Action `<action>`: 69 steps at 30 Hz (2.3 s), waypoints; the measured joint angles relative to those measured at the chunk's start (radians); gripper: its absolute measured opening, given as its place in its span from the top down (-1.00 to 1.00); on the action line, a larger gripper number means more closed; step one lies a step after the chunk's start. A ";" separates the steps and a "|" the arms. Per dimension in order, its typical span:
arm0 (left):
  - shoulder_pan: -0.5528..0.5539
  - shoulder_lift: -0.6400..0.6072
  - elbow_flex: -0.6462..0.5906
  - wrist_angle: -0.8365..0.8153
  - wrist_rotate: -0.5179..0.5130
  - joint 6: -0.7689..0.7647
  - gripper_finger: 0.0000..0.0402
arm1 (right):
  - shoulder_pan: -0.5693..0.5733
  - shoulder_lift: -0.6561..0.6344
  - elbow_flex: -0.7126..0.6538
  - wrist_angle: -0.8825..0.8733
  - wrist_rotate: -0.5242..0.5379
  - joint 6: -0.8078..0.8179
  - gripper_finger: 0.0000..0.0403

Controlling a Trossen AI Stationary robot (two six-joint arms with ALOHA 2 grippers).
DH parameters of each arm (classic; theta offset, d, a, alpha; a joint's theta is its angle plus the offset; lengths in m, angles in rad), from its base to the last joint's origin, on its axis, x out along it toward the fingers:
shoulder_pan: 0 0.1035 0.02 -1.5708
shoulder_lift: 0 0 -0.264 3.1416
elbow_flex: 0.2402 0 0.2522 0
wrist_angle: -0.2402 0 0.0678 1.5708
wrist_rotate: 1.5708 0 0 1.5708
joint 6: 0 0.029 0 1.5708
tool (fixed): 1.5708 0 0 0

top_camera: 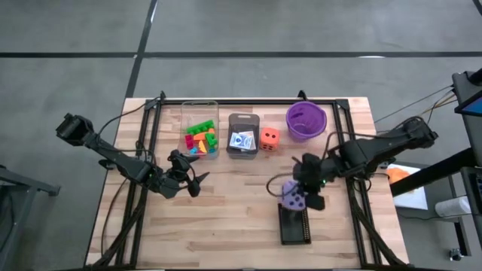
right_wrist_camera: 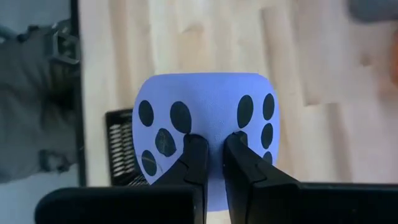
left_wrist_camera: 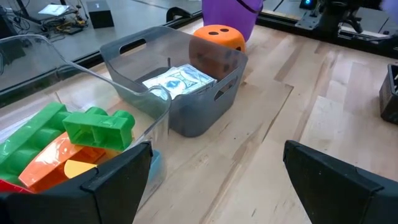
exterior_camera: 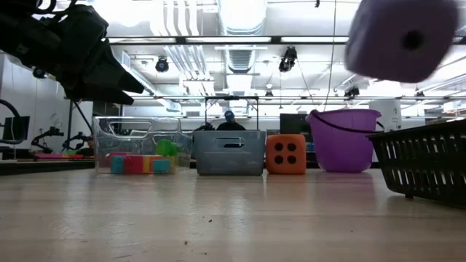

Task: Pick & Place Toys
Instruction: Put the violet dice into the black bin, then put the orange dice into the black bin

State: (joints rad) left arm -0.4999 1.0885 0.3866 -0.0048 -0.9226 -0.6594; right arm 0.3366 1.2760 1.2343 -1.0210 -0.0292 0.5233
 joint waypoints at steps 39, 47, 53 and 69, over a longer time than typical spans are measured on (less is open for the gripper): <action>0.000 0.000 0.000 0.000 0.000 0.000 -0.83 | 0.200 0.329 -0.003 0.049 0.026 0.083 0.47; 0.000 0.000 0.000 0.000 0.000 0.000 -0.83 | 0.199 0.328 -0.003 0.035 0.045 0.083 -0.14; 0.000 0.000 0.000 0.000 0.000 0.000 -0.83 | 0.199 0.327 0.002 0.033 0.089 0.081 -0.38; 0.000 0.000 0.000 0.000 0.000 0.000 -0.83 | 0.109 0.336 0.033 0.011 0.619 -0.088 -0.43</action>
State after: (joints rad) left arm -0.4999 1.0882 0.3866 -0.0048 -0.9226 -0.6594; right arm 0.4452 1.6117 1.2675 -1.0096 0.5894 0.4352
